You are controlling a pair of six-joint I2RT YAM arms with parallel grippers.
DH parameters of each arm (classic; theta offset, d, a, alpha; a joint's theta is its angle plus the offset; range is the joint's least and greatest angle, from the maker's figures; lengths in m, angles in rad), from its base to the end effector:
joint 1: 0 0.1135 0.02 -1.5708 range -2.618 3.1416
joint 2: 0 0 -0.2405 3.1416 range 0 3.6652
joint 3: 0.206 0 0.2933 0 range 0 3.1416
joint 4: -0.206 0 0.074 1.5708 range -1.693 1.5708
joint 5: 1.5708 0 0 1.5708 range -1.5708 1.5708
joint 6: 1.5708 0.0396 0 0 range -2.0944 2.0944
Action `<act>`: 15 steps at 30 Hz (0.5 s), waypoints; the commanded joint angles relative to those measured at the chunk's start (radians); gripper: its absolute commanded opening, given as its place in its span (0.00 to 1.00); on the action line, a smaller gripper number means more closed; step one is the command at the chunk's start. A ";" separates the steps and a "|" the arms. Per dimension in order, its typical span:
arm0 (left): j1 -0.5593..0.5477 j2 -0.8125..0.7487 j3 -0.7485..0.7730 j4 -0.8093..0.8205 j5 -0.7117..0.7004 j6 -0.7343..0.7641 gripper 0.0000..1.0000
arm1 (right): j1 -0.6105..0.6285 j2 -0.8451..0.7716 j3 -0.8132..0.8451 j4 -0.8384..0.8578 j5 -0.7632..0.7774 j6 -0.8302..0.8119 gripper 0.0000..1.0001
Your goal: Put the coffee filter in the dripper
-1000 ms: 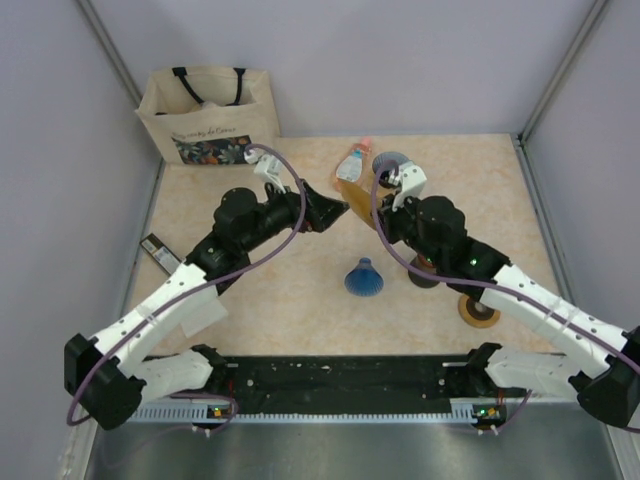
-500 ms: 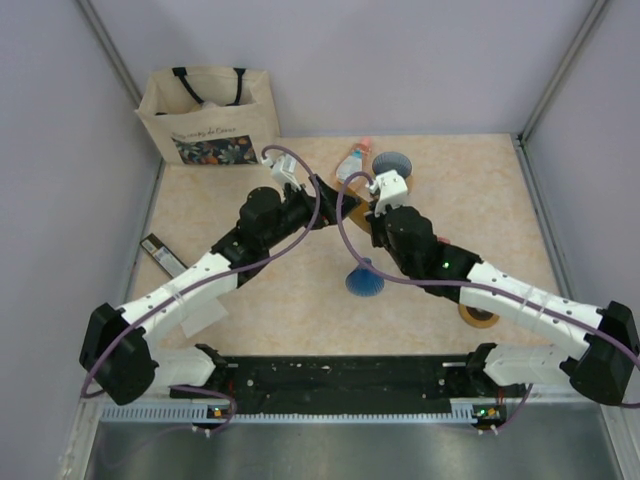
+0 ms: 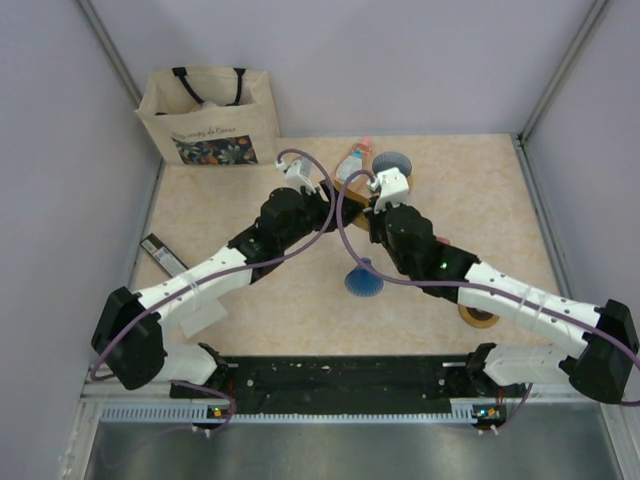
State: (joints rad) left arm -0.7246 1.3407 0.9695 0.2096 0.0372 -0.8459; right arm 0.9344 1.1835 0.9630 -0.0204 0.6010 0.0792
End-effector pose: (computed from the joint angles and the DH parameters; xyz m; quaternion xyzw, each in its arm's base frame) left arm 0.2735 -0.2441 0.2812 -0.0341 0.7611 -0.4679 0.4480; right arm 0.2118 0.2489 0.3065 -0.1455 0.7597 0.0824 0.6284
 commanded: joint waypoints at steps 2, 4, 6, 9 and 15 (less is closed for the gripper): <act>-0.010 0.028 0.052 0.014 -0.079 -0.012 0.53 | 0.020 0.011 0.022 0.060 0.008 -0.010 0.00; -0.012 0.029 0.054 0.001 -0.089 -0.015 0.46 | 0.020 0.011 0.026 0.054 0.046 -0.003 0.00; -0.015 0.032 0.054 -0.022 -0.103 -0.013 0.38 | 0.020 0.016 0.031 0.043 0.083 0.017 0.00; -0.019 0.026 0.051 -0.070 -0.129 -0.010 0.26 | 0.020 0.025 0.049 0.023 0.140 0.056 0.00; -0.029 0.015 0.051 -0.145 -0.155 0.004 0.09 | 0.020 0.045 0.085 -0.053 0.236 0.140 0.00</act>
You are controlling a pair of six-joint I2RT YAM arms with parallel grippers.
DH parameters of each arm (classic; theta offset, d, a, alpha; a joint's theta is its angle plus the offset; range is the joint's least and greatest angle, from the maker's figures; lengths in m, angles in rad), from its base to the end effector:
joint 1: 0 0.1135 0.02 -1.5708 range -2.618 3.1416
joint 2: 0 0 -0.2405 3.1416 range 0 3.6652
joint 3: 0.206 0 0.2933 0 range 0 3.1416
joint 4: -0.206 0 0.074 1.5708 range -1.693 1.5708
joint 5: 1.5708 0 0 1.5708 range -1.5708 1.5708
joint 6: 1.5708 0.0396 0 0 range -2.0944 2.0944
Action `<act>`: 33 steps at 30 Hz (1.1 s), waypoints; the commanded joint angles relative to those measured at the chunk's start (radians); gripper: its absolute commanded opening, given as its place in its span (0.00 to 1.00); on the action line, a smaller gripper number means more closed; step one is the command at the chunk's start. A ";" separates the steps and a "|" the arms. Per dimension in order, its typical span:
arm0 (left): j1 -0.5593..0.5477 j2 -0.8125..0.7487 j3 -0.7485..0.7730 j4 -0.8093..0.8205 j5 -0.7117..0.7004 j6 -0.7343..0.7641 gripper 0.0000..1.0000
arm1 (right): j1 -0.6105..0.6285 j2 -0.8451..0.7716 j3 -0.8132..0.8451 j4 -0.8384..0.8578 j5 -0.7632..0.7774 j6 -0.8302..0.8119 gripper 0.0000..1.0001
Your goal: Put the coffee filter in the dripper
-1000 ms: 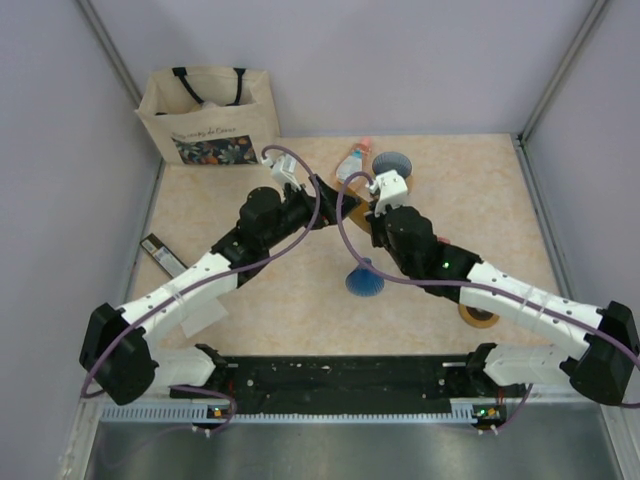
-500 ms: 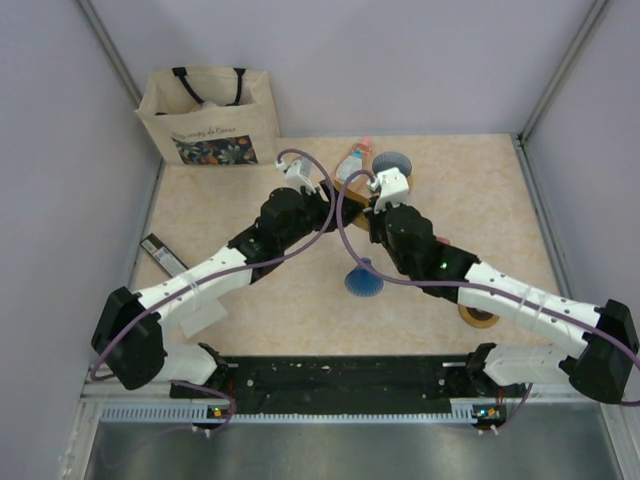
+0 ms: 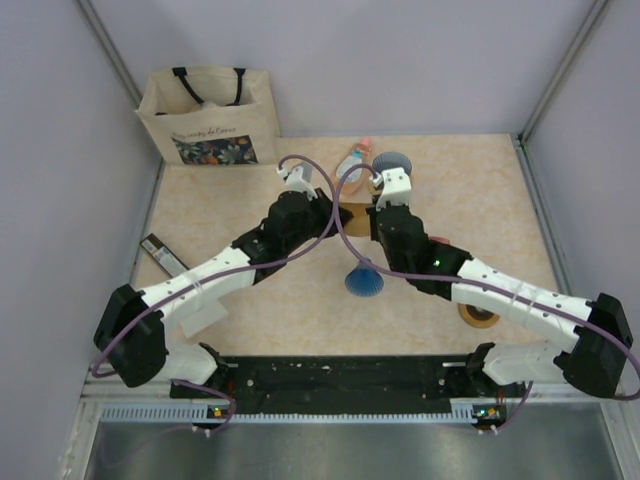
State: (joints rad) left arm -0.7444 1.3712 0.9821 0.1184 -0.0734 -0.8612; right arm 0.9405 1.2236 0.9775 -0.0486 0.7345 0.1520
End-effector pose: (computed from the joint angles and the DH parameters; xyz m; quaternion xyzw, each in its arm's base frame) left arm 0.2742 -0.2486 0.2655 -0.0686 0.7929 -0.4148 0.4412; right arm 0.2160 0.2511 0.2979 -0.0905 0.7743 0.0423 0.6248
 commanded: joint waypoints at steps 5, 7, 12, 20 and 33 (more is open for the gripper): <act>-0.029 -0.017 0.055 -0.147 -0.069 0.033 0.06 | 0.011 0.014 0.099 -0.079 0.177 0.135 0.00; -0.038 -0.011 0.059 -0.174 -0.068 0.042 0.05 | 0.004 0.013 0.108 -0.095 0.163 0.152 0.00; -0.065 0.012 0.104 -0.241 -0.071 0.070 0.05 | -0.009 0.030 0.133 -0.149 0.076 0.179 0.00; -0.073 -0.023 0.141 -0.214 -0.011 0.134 0.29 | -0.023 0.056 0.167 -0.217 -0.027 0.179 0.00; -0.062 -0.412 -0.005 -0.210 -0.129 0.292 0.99 | -0.347 0.134 0.389 -0.433 -0.426 0.178 0.00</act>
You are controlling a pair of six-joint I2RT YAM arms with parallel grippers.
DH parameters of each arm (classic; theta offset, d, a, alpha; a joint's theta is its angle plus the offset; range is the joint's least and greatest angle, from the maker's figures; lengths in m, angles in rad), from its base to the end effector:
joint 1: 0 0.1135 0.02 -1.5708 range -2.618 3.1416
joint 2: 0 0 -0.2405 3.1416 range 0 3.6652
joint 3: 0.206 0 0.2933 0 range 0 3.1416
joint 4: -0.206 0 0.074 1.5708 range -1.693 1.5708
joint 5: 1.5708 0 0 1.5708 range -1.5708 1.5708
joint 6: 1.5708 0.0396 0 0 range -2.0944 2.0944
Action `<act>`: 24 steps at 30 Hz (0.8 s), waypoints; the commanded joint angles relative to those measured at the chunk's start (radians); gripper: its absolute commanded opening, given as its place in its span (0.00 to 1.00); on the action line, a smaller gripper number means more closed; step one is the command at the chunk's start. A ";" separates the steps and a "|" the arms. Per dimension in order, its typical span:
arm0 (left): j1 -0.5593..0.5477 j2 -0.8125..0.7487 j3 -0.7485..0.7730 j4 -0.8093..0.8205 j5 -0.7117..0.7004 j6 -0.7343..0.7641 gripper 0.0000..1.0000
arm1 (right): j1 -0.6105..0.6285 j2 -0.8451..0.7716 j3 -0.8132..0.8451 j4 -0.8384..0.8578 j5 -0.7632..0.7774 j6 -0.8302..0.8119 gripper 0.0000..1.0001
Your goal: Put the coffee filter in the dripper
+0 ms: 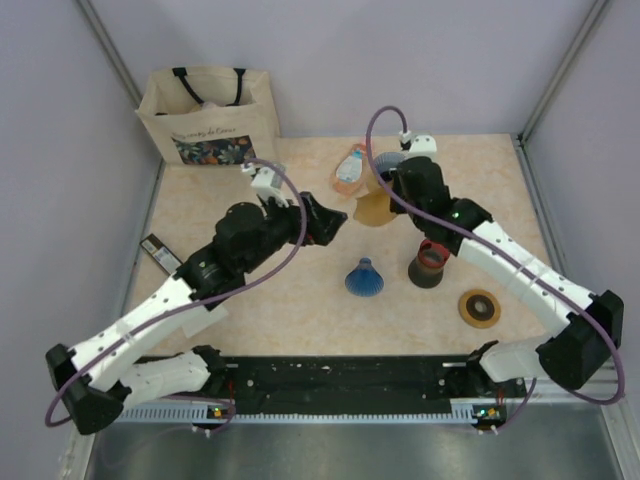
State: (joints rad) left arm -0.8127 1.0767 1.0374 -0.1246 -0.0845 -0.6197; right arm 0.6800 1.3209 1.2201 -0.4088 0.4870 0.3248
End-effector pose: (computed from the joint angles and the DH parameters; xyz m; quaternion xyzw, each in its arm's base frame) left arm 0.2136 -0.2207 0.3554 0.0462 0.7610 -0.4000 0.5086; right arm 0.2817 0.2040 0.3242 -0.0278 0.8454 0.0542 0.5306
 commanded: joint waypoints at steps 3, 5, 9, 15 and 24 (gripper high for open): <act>0.010 -0.176 -0.083 -0.030 -0.239 0.057 0.99 | -0.193 0.093 0.260 -0.149 -0.313 0.008 0.00; 0.014 -0.201 -0.097 -0.065 -0.296 0.064 0.99 | -0.236 0.147 0.335 -0.180 -0.363 -0.010 0.00; 0.026 -0.241 -0.134 -0.133 -0.420 0.057 0.99 | -0.321 0.236 0.433 -0.220 -0.479 -0.038 0.00; 0.222 -0.268 -0.195 -0.213 -0.381 -0.018 0.99 | -0.373 0.382 0.585 -0.300 -0.561 -0.072 0.00; 0.454 -0.278 -0.274 -0.216 -0.178 -0.060 0.99 | -0.387 0.511 0.688 -0.377 -0.548 -0.087 0.01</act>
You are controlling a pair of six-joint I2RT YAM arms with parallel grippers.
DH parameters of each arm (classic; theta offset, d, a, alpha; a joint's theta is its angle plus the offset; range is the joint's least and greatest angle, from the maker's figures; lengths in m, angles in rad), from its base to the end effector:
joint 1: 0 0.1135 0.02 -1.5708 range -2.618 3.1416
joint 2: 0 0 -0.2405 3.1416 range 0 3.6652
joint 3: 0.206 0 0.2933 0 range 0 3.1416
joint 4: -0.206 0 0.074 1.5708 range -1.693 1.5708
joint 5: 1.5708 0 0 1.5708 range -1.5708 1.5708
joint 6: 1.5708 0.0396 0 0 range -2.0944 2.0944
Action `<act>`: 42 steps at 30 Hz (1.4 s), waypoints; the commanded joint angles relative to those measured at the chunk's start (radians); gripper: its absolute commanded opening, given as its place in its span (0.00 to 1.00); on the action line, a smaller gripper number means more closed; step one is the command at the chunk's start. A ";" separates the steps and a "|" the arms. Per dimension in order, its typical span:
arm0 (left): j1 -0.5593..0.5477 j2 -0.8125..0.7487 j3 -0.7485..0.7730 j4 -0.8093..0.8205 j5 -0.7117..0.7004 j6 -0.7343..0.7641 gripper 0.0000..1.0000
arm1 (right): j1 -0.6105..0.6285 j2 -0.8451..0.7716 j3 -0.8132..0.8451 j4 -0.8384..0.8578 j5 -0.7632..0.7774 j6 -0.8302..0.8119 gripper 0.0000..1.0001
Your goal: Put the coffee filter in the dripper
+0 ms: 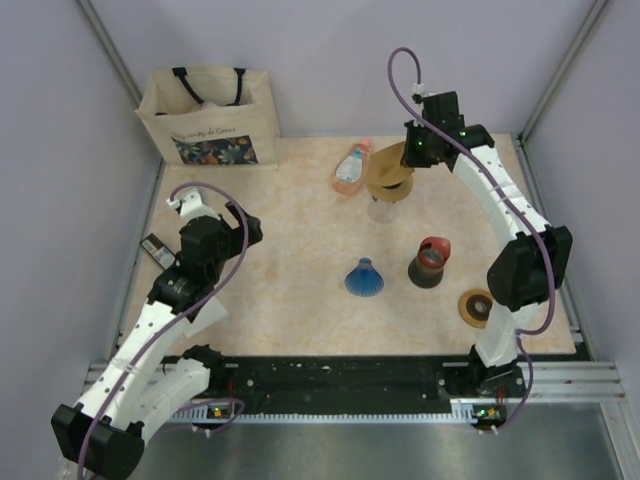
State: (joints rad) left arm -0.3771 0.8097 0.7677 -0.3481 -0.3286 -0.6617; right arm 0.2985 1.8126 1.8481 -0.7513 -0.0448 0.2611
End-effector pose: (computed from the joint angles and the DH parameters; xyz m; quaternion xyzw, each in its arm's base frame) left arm 0.2340 -0.0789 0.2931 -0.2063 0.7984 -0.1546 0.5442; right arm 0.4277 0.1335 0.3426 -0.0263 0.9094 0.1341 0.3927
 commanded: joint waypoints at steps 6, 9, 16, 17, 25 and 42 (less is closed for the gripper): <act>0.026 -0.003 -0.002 0.004 0.085 -0.018 0.99 | -0.004 0.057 0.085 -0.054 -0.009 -0.031 0.09; 0.029 -0.004 -0.002 0.003 0.094 -0.018 0.99 | -0.005 0.053 0.091 -0.056 -0.006 -0.037 0.20; 0.032 -0.003 -0.004 0.008 0.114 -0.019 0.99 | -0.004 0.021 0.128 -0.056 0.020 -0.051 0.43; 0.032 -0.006 -0.004 0.008 0.114 -0.019 0.99 | -0.004 0.016 0.132 -0.056 0.029 -0.056 0.48; 0.035 -0.007 -0.008 0.009 0.117 -0.018 0.99 | -0.006 -0.019 0.183 -0.057 0.102 -0.088 0.57; 0.038 0.008 -0.013 0.009 0.125 -0.019 0.99 | 0.036 0.079 0.267 -0.155 -0.026 -0.161 0.33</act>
State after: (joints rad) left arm -0.3458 0.8162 0.7624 -0.3679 -0.2123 -0.6785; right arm 0.3103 1.8458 2.0258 -0.8677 -0.0738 0.1291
